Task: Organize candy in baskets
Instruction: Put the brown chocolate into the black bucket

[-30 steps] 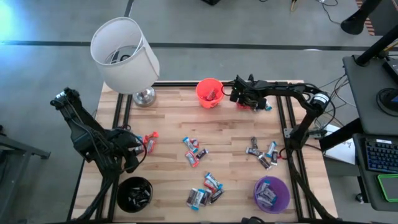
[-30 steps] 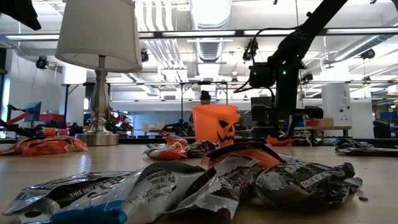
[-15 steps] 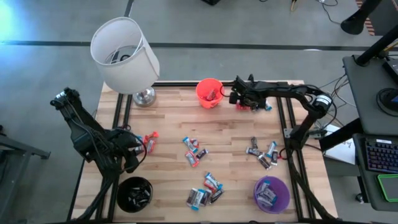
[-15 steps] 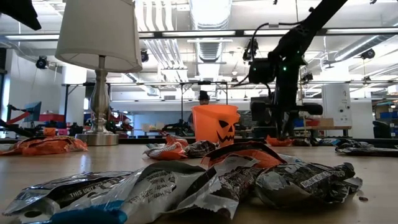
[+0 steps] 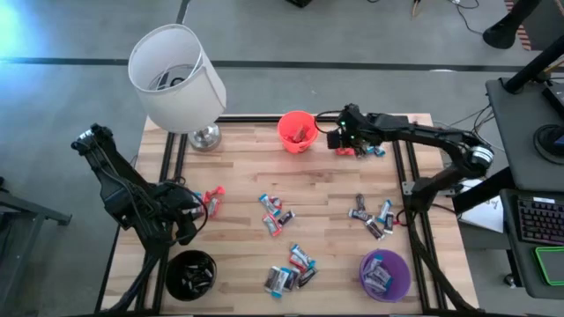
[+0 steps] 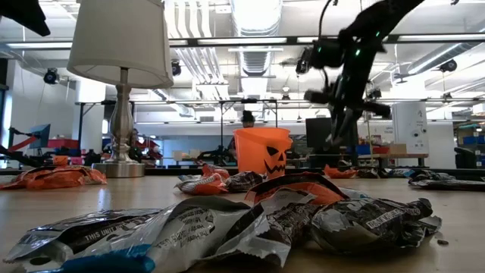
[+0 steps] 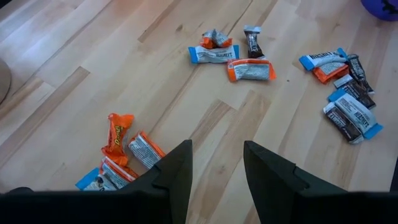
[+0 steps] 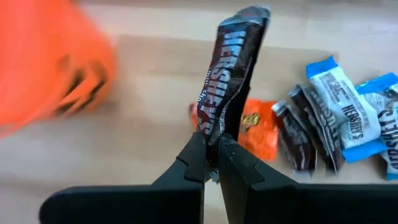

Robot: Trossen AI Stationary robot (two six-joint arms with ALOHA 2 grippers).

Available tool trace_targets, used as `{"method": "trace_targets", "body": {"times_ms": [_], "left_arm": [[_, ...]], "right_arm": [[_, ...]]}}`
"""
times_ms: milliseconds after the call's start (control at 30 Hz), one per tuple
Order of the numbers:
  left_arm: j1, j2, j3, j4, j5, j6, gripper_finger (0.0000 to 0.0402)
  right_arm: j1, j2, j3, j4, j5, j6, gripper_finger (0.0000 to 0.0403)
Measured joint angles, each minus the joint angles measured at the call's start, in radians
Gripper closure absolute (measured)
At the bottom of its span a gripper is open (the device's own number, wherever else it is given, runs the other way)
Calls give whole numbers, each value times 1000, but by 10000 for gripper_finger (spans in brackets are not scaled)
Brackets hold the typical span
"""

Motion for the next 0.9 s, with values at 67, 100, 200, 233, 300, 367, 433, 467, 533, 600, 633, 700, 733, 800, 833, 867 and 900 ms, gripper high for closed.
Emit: {"method": "trace_targets", "body": {"times_ms": [67, 100, 200, 233, 300, 367, 433, 467, 533, 600, 633, 700, 733, 800, 833, 867, 900], "left_arm": [[0, 0, 0, 0, -3, -1, 276], [0, 0, 0, 0, -7, -1, 276], [0, 0, 0, 0, -30, -3, 276], [0, 0, 0, 0, -35, -9, 276], [0, 0, 0, 0, -37, -23, 276], [0, 0, 0, 0, -37, -36, 276], [0, 0, 0, 0, -37, -48, 276], [0, 0, 0, 0, -37, -52, 276], [0, 0, 0, 0, -37, -54, 276], [0, 0, 0, 0, -36, -54, 276], [0, 0, 0, 0, -36, -54, 276], [0, 0, 0, 0, -36, -55, 276], [0, 0, 0, 0, -36, -55, 276], [0, 0, 0, 0, -36, -55, 276], [0, 0, 0, 0, -36, -55, 276], [0, 0, 0, 0, -37, -55, 276], [0, 0, 0, 0, -36, -55, 276]], "right_arm": [[15, -52, 0, -38, -21, -22, 390], [23, -79, 0, -58, -27, -33, 390], [45, -155, 0, -118, -29, -40, 390], [52, -179, 0, -133, -29, -40, 390], [67, -221, 0, -155, -29, -40, 390], [83, -258, 0, -158, -29, -36, 390], [102, -288, 1, -160, -31, -35, 390], [111, -300, 1, -160, -32, -35, 390], [133, -316, 1, -158, -32, -32, 390], [154, -322, 1, -156, -43, -24, 390], [165, -322, 1, -152, -57, -19, 390], [192, -318, 1, -129, -79, -15, 390], [209, -314, 1, -117, -81, -15, 390], [236, -305, 1, -90, -81, -13, 390], [247, -302, 1, -70, -81, -8, 390], [260, -298, 1, -47, -81, -1, 390], [275, -295, 1, -24, -81, 5, 390]]}}
